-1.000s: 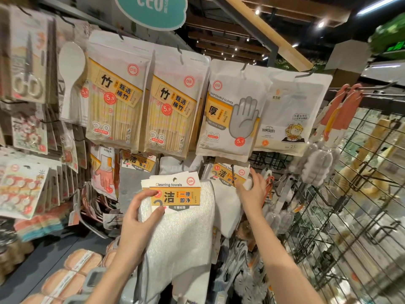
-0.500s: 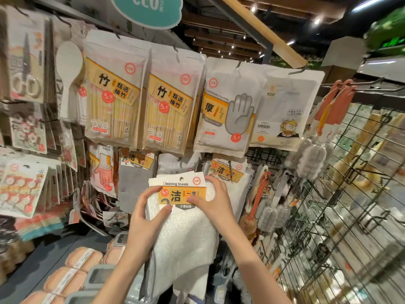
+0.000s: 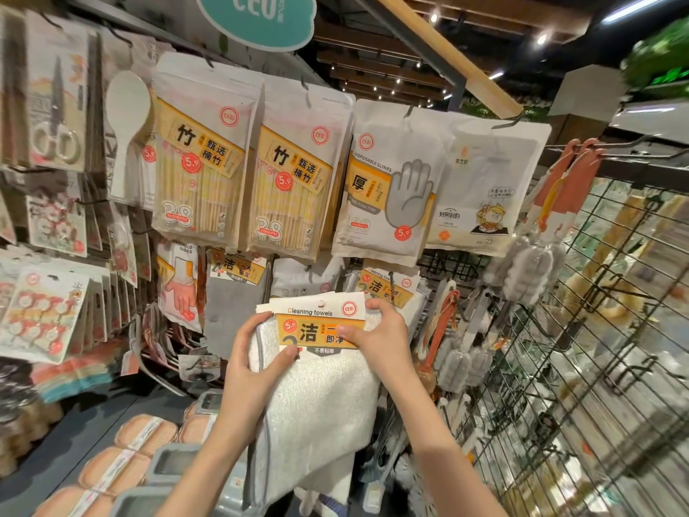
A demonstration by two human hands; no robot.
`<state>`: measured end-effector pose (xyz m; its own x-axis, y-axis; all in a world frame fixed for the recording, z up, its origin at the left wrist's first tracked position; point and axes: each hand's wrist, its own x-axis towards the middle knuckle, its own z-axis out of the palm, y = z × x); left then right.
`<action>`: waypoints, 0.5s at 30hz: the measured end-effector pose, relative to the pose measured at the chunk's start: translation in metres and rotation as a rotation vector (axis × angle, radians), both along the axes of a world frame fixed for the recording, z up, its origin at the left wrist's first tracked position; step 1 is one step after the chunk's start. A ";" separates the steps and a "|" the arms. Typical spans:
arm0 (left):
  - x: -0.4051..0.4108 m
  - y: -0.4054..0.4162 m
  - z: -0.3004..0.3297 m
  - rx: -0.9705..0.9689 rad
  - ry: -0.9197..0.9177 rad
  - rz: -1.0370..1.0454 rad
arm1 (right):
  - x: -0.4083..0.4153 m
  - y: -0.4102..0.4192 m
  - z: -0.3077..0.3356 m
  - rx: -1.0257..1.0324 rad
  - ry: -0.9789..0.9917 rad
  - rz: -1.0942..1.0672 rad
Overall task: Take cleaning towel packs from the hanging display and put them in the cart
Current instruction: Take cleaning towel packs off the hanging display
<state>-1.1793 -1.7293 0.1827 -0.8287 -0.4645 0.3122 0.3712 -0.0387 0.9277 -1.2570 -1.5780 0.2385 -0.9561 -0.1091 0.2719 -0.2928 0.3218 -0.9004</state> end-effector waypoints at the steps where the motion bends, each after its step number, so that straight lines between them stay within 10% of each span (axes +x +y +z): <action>1: 0.000 0.001 0.001 0.032 0.010 -0.013 | -0.001 0.002 0.000 -0.010 -0.012 0.012; 15: -0.009 -0.006 -0.006 0.085 -0.006 -0.056 | -0.010 0.026 0.002 -0.193 -0.001 0.151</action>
